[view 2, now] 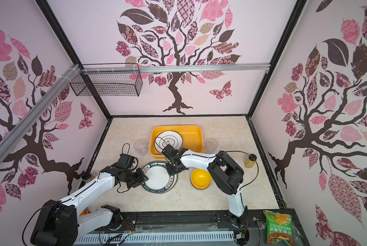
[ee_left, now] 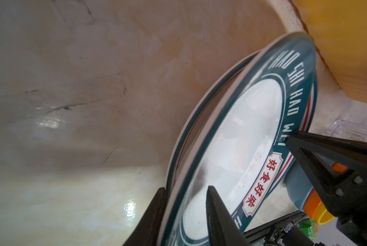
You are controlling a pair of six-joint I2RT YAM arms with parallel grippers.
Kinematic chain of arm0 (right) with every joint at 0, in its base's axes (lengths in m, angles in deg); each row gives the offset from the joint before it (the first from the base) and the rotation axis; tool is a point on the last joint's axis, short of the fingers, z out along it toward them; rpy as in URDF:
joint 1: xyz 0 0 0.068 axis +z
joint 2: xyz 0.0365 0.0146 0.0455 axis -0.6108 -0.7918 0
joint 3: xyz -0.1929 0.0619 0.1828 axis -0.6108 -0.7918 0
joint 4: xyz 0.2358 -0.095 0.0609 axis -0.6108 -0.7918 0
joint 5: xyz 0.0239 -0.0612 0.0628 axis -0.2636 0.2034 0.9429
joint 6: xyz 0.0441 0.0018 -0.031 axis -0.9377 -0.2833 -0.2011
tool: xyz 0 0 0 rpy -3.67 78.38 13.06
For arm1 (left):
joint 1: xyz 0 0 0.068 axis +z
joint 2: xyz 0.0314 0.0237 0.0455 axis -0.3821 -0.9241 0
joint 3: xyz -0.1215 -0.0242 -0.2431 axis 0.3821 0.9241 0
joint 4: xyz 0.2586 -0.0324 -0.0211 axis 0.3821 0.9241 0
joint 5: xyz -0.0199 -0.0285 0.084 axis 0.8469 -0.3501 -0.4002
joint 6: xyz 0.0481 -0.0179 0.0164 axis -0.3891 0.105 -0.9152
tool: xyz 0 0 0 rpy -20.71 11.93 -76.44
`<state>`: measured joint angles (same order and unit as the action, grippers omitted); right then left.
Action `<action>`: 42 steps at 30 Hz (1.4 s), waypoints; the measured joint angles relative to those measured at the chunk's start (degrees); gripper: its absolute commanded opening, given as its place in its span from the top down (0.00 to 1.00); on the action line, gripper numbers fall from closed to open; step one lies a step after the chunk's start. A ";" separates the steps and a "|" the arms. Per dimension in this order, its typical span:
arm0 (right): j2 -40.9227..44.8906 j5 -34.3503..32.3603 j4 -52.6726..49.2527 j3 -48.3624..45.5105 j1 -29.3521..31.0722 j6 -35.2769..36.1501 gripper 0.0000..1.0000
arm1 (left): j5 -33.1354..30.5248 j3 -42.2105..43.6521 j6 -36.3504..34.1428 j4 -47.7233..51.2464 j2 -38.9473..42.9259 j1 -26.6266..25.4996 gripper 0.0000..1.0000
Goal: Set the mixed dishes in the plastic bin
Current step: 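Lift the green HAO SHI HAO WEI plate upright off the stack with the right gripper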
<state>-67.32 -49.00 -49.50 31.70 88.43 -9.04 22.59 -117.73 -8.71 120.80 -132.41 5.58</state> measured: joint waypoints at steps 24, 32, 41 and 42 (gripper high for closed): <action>-0.68 1.22 1.29 0.00 0.02 -0.22 0.80 | -0.46 0.00 1.31 3.91 5.31 0.02 0.88; -0.63 0.85 1.38 -0.02 0.02 -0.48 0.76 | 0.87 -0.37 1.31 3.21 6.88 0.00 1.00; 2.36 1.95 2.51 -1.11 -0.11 -1.92 0.69 | -0.04 -0.37 1.38 4.02 9.35 -0.04 1.00; 3.50 2.01 2.60 -1.36 -0.33 -2.16 0.68 | -0.24 -0.37 1.38 4.26 9.92 -0.04 1.00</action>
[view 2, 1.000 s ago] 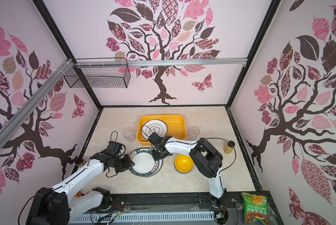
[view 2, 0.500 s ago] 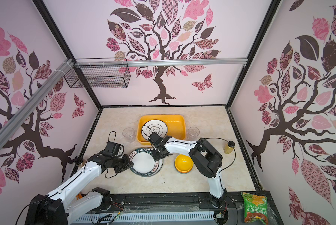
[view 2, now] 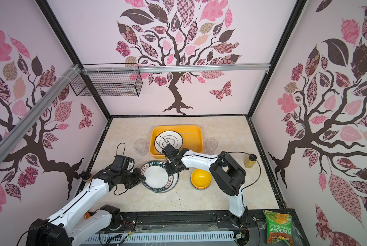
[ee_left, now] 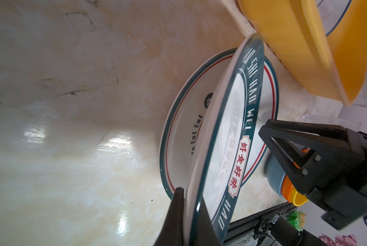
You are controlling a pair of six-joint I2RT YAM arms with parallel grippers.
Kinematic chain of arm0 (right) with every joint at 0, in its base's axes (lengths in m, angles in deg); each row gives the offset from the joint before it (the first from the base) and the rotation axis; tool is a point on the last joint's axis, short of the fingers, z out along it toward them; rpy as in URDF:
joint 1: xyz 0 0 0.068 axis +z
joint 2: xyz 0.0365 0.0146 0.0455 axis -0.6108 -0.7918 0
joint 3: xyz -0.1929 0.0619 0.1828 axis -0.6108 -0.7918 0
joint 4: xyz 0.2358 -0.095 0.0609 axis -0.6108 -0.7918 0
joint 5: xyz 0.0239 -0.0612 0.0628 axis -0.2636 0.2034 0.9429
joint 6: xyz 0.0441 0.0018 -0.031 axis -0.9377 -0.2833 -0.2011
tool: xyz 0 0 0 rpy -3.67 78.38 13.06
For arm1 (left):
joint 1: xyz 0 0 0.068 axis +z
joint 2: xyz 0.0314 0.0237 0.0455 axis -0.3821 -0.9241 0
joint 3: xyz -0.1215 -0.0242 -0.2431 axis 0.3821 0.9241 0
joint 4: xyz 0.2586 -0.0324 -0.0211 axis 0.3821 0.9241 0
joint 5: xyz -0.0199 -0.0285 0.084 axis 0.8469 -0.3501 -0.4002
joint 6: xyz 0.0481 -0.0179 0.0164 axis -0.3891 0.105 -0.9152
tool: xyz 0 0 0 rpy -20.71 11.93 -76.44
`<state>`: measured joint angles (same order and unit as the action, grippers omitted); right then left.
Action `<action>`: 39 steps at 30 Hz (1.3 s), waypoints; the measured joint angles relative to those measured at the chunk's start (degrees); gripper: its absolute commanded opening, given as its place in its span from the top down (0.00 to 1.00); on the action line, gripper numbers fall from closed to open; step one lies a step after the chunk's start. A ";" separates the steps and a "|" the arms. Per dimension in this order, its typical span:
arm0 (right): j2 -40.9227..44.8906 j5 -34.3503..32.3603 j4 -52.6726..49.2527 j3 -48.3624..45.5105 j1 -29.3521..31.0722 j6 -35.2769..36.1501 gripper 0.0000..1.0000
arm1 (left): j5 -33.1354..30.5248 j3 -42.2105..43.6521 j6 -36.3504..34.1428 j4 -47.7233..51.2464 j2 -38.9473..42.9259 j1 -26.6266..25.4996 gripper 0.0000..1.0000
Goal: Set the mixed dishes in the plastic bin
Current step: 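Lift the green HAO SHI HAO WEI plate upright off the stack with the right gripper, then carry the green plate into the yellow bin with the right gripper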
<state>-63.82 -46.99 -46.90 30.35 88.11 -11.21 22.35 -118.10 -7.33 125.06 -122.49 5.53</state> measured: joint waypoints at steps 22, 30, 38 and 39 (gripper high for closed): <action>19.43 9.79 7.39 -10.93 -10.05 -5.09 0.57 | 4.79 -3.87 3.28 -1.90 8.48 0.00 1.00; 23.91 15.13 12.83 -16.41 -12.90 -8.63 0.55 | 6.86 -5.57 6.60 -6.69 6.95 0.00 1.00; 26.34 18.58 18.38 -18.18 -14.78 -12.17 0.56 | 9.44 -6.51 9.42 -11.10 5.16 0.00 1.00; 26.43 18.86 18.99 -18.18 -14.88 -12.52 0.56 | 9.68 -6.51 9.81 -11.65 5.07 0.00 1.00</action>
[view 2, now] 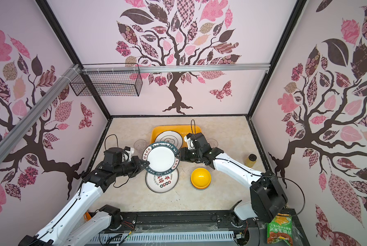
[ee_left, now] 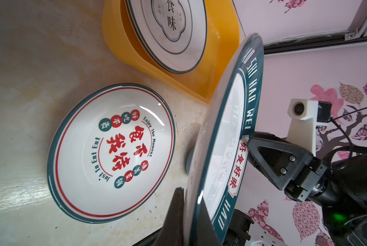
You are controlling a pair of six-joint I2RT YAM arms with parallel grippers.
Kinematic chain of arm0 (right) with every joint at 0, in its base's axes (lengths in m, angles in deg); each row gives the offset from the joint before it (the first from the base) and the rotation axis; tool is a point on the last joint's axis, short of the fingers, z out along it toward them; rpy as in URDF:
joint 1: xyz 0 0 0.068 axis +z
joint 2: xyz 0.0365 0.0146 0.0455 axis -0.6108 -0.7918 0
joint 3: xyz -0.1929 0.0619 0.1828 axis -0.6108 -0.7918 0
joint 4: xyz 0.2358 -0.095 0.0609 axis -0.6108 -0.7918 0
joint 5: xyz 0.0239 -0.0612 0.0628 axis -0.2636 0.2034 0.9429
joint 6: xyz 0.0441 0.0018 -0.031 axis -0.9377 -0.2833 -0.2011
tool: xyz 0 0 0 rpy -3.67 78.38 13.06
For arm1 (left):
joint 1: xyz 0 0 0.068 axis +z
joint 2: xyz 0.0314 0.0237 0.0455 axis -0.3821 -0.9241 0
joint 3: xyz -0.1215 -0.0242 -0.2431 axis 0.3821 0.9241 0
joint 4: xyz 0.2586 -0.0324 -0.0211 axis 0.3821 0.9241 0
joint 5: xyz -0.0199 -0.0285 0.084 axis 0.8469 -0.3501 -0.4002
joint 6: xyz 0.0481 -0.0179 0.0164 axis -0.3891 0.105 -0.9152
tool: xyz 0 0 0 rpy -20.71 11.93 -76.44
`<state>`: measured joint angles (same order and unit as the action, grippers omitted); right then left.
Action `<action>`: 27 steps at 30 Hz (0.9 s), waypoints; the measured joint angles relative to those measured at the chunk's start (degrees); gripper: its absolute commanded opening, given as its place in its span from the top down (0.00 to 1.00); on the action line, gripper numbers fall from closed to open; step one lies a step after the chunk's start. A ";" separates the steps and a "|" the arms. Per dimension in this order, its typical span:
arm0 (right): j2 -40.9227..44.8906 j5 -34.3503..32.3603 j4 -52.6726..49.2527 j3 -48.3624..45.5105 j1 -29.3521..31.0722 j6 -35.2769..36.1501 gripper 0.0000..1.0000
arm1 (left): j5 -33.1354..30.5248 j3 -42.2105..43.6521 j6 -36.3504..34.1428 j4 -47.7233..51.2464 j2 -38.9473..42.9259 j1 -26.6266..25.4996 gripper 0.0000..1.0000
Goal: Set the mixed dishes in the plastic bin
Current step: 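Carry the green plate into the yellow bin with the right gripper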
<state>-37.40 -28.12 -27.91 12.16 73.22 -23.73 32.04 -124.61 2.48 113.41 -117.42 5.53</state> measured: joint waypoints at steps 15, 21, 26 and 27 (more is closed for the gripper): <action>-0.09 2.05 3.61 0.00 -0.26 -3.63 0.79 | 2.08 -0.28 2.27 -3.45 -1.01 0.00 1.00; -0.09 3.41 4.96 0.17 -0.90 -5.55 0.96 | 2.10 -0.28 2.78 -3.63 -1.01 0.13 1.00; -0.09 3.45 5.18 0.57 -1.16 -6.25 1.00 | 2.03 -0.28 3.19 -4.74 -0.98 0.13 0.87; -0.09 3.56 5.33 0.57 -1.18 -6.27 1.00 | 1.81 -0.28 3.23 -4.74 -1.01 0.11 0.82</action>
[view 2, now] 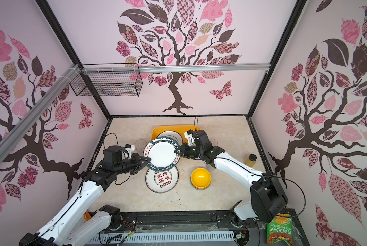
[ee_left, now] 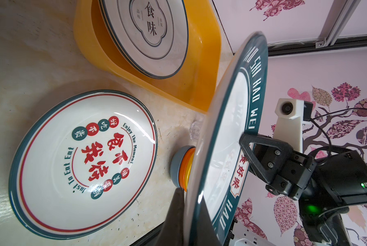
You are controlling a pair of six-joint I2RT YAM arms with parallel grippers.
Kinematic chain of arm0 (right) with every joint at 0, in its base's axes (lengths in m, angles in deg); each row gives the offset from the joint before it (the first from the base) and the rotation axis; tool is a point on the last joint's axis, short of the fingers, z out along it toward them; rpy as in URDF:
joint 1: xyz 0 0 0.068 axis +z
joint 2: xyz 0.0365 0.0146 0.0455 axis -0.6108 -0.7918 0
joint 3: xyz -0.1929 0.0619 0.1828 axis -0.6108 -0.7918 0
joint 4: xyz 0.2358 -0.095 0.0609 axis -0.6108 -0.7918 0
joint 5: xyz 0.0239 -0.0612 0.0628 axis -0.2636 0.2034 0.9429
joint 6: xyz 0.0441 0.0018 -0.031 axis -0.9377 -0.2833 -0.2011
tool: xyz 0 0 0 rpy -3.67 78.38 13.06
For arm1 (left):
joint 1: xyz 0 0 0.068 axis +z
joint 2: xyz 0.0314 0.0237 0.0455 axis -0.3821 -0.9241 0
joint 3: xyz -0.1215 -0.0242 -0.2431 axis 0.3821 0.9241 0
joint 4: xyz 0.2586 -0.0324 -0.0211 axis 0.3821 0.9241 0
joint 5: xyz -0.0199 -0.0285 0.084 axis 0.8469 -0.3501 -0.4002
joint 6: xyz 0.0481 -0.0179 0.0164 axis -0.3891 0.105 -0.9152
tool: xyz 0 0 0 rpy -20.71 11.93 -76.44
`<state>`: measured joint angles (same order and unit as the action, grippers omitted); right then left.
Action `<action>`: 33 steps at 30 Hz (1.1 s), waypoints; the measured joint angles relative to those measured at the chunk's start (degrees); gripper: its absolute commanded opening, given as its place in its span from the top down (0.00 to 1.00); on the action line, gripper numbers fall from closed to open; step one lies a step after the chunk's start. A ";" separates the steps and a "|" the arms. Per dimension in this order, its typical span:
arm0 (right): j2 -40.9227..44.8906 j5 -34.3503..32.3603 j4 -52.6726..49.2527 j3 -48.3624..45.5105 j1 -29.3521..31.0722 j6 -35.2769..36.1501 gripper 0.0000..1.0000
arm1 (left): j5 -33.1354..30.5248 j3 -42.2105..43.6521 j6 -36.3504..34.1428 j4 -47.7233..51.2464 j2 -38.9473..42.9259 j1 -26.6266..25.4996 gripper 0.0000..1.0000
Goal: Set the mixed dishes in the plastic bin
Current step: 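Carry the green plate into the yellow bin with the right gripper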
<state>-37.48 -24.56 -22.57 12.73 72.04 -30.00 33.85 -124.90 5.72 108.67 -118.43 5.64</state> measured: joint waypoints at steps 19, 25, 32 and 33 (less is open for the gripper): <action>-2.75 -5.88 -2.84 0.87 -7.26 3.65 1.00 | -2.89 -0.61 -3.02 2.60 2.89 2.23 0.48; -7.15 -6.67 -2.05 1.90 -9.75 3.80 1.00 | -4.07 -0.61 -4.31 5.05 4.17 2.43 0.41; -13.81 -8.04 -1.11 7.10 -10.80 3.76 1.00 | -4.33 -0.55 -4.50 6.01 4.79 2.43 0.41; -14.73 -8.20 -0.83 7.98 -10.91 3.67 1.00 | -4.33 -0.52 -4.50 6.03 4.90 2.43 0.41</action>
<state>-52.22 -32.76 -23.40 20.71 61.14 -26.33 29.52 -125.42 1.21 114.70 -113.53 8.07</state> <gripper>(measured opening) 0.094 0.589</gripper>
